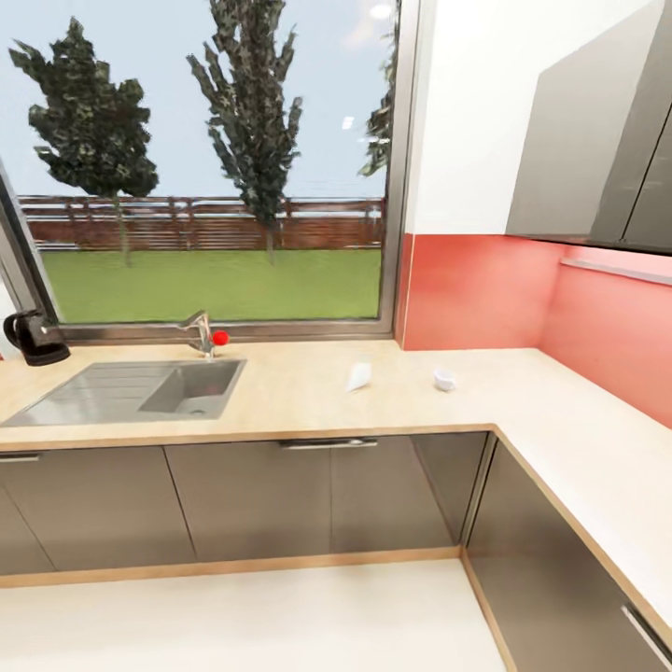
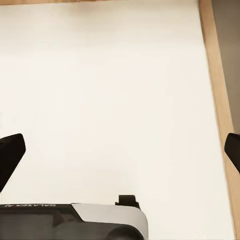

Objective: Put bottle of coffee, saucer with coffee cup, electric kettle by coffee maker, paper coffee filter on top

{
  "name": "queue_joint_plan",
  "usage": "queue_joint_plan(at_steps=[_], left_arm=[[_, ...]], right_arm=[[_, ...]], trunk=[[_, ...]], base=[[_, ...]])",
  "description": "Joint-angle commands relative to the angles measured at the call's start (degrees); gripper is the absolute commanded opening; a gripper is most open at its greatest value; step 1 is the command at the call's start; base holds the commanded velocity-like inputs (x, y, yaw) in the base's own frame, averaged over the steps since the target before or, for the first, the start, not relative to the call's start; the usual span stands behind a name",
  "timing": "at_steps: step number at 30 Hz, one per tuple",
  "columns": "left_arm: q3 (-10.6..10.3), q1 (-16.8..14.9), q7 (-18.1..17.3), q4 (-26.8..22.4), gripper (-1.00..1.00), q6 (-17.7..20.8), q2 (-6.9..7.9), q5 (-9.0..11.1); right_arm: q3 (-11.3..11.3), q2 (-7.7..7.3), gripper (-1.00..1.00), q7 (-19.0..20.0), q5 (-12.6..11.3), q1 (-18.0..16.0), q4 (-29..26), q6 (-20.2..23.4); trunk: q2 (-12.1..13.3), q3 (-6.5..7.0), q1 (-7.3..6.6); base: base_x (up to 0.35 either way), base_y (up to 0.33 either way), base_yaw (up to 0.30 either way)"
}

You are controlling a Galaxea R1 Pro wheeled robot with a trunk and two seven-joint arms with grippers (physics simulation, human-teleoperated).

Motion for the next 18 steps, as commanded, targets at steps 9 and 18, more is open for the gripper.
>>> queue_joint_plan(at_steps=[9,18], left_arm=[[0.02,-0.02,-0.03,0.13,1.00,-0.18,0.02,0.29],[0.02,-0.02,-0.03,0.12,1.00,-0.18,0.02,0.28]], right_arm=[[-0.02,-0.04,1.00,-0.03,0.03,-0.01,0.08,-0.18],[-0.02,-0.03,1.00,-0.03,0.03,-0.01,0.06,-0.18]], trunk=[[-0.03,-0.02,0.05],[-0.03,-0.02,0.05]], base=[[0.296,0.061,0.000],[0.160,0.002,0.000]])
